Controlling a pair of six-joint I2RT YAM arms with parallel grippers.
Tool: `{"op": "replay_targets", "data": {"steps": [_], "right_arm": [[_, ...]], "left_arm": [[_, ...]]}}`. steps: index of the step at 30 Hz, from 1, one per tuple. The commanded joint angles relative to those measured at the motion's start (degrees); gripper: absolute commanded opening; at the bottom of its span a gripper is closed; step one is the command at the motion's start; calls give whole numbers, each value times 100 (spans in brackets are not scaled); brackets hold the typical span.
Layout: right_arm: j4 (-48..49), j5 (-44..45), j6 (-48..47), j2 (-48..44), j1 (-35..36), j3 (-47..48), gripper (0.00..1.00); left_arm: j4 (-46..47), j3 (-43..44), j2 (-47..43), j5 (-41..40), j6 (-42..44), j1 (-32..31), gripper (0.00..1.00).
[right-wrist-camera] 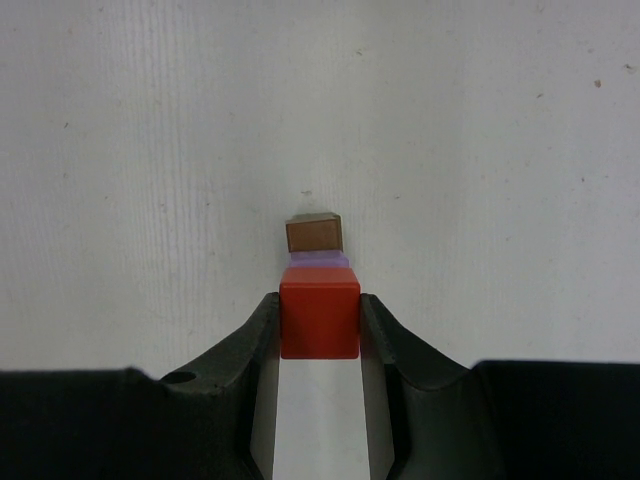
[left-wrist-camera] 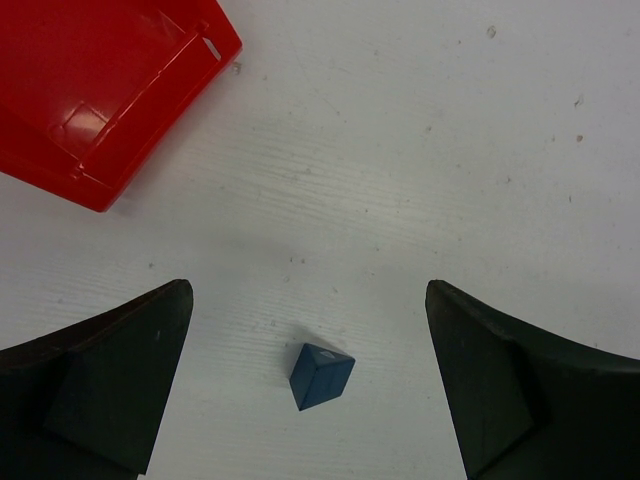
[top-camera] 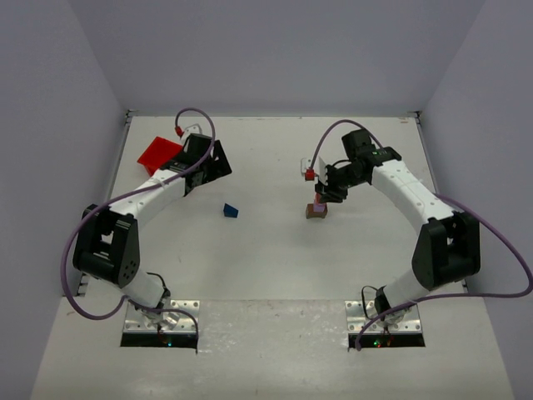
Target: Build the wood block tower
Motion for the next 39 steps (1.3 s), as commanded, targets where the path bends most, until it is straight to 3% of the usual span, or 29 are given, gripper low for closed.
{"op": "replay_targets", "data": {"steps": [1,39], "right_arm": [[163,-7,101,2,65,50,7],[209,55,-187,283,109,7,12]], "left_arm": [[268,148,27,81,82,-50,100],[340,157,36,414,238,-58,100]]}}
